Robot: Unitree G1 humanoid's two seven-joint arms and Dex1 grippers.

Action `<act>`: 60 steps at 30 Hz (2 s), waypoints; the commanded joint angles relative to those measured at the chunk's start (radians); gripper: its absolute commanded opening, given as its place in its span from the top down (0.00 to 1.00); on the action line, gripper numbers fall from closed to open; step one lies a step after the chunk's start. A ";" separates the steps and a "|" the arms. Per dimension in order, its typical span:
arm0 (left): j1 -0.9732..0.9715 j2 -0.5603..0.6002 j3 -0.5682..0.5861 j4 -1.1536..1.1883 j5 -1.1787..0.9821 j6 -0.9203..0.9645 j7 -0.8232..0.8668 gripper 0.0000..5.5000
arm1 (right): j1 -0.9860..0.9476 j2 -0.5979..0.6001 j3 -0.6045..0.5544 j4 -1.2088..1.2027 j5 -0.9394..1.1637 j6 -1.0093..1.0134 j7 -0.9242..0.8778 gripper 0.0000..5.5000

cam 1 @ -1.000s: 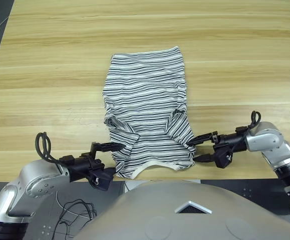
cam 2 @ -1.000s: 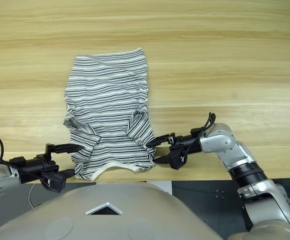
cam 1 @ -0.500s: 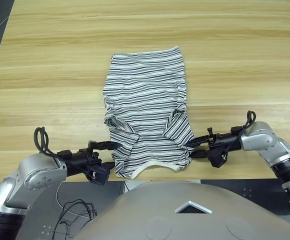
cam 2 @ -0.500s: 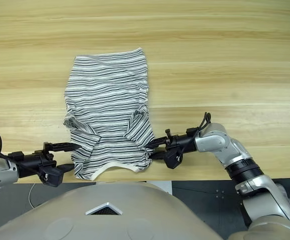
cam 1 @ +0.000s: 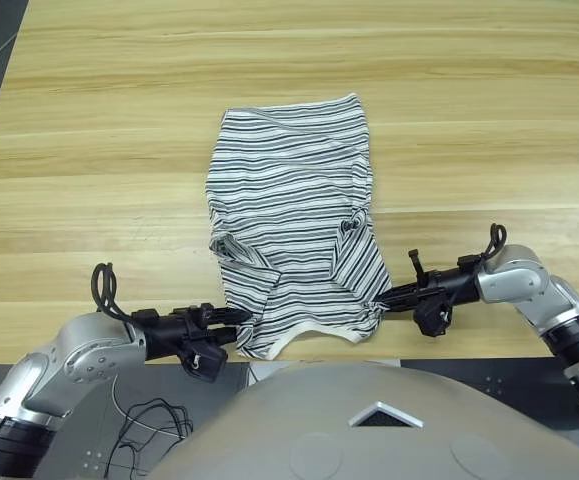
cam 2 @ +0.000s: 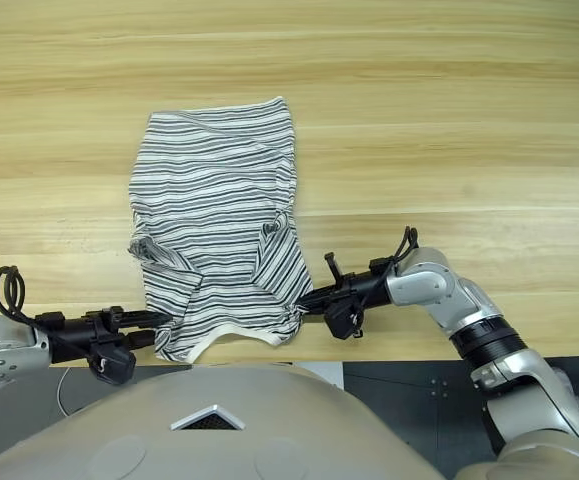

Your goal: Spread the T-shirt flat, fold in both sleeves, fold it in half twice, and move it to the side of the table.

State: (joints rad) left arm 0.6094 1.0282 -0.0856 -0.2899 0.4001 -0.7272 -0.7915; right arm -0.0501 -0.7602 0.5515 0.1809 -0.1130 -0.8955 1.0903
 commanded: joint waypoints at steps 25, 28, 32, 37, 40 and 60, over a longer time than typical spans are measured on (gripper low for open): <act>-0.372 0.198 0.217 -0.210 -1.137 0.821 -0.521 0.98 | -0.306 -0.019 -0.158 -0.291 0.667 1.054 0.373 0.98; -0.408 0.186 0.243 -0.190 -1.173 0.853 -0.569 0.98 | -0.335 -0.025 -0.188 -0.302 0.706 1.144 0.406 0.98; -0.469 0.172 0.271 -0.161 -1.190 0.882 -0.603 0.98 | -0.387 -0.016 -0.238 -0.289 0.757 1.244 0.430 0.98; -0.552 0.145 0.328 -0.128 -1.292 0.967 -0.631 0.98 | -0.447 -0.002 -0.321 -0.298 0.884 1.416 0.434 0.98; -0.566 0.130 0.349 -0.136 -1.315 1.001 -0.636 0.98 | -0.454 0.005 -0.349 -0.311 0.911 1.474 0.430 0.98; -0.655 0.034 0.335 -0.086 -1.266 1.142 -0.592 0.98 | -0.418 0.053 -0.375 -0.291 0.886 1.580 0.416 0.98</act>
State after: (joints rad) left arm -0.0526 1.0611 0.2651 -0.3783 -0.8921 0.4145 -1.3648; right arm -0.4760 -0.7088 0.1695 -0.1085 0.7929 0.6913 1.5068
